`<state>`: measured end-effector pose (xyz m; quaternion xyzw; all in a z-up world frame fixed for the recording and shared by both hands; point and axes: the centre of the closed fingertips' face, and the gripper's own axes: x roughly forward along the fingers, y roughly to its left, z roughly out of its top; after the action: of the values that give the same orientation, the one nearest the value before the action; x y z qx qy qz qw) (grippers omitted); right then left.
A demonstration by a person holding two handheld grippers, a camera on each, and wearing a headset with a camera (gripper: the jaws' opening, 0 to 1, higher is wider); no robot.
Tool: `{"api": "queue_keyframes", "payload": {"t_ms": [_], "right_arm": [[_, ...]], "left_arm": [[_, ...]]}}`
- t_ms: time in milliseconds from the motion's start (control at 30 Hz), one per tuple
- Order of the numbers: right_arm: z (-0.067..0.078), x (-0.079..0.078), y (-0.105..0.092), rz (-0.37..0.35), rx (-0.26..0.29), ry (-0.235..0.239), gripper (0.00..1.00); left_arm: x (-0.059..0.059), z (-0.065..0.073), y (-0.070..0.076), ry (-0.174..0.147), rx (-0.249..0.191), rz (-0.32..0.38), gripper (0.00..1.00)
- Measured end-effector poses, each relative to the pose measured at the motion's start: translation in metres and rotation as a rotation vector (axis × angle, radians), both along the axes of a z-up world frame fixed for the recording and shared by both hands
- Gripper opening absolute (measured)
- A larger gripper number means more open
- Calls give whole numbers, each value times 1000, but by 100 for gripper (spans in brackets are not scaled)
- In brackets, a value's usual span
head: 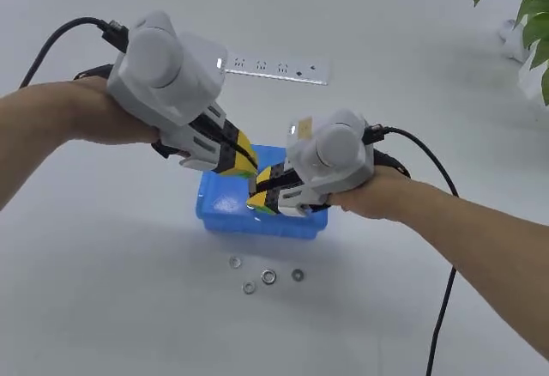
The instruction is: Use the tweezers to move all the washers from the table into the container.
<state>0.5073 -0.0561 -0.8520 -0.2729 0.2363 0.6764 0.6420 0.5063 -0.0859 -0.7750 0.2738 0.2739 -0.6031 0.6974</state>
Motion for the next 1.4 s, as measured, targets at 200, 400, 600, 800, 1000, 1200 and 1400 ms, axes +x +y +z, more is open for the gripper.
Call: {"api": "queue_keyframes", "payload": {"t_ms": [200, 400, 600, 800, 1000, 1200, 1400], "right_arm": [[9, -2, 1, -5, 12, -8, 11], [20, -3, -1, -12, 24, -23, 11], [30, -6, -3, -15, 31, -41, 11], [37, -10, -4, -18, 41, -54, 11], [43, -14, -4, -20, 49, -64, 11], [46, -23, -4, -16, 51, -72, 11], [46, -33, -4, -14, 51, -70, 11]], "left_arm": [[-2, 8, 1, -7, 2, -2, 5], [-5, 18, 0, -23, 9, -5, 5], [-9, 28, -1, -33, 12, -8, 5], [-14, 36, -3, -45, 14, -13, 5], [-19, 41, -4, -55, 16, -18, 5], [-28, 43, -4, -57, 22, -23, 5], [-38, 43, -4, -55, 33, -30, 5]]}}
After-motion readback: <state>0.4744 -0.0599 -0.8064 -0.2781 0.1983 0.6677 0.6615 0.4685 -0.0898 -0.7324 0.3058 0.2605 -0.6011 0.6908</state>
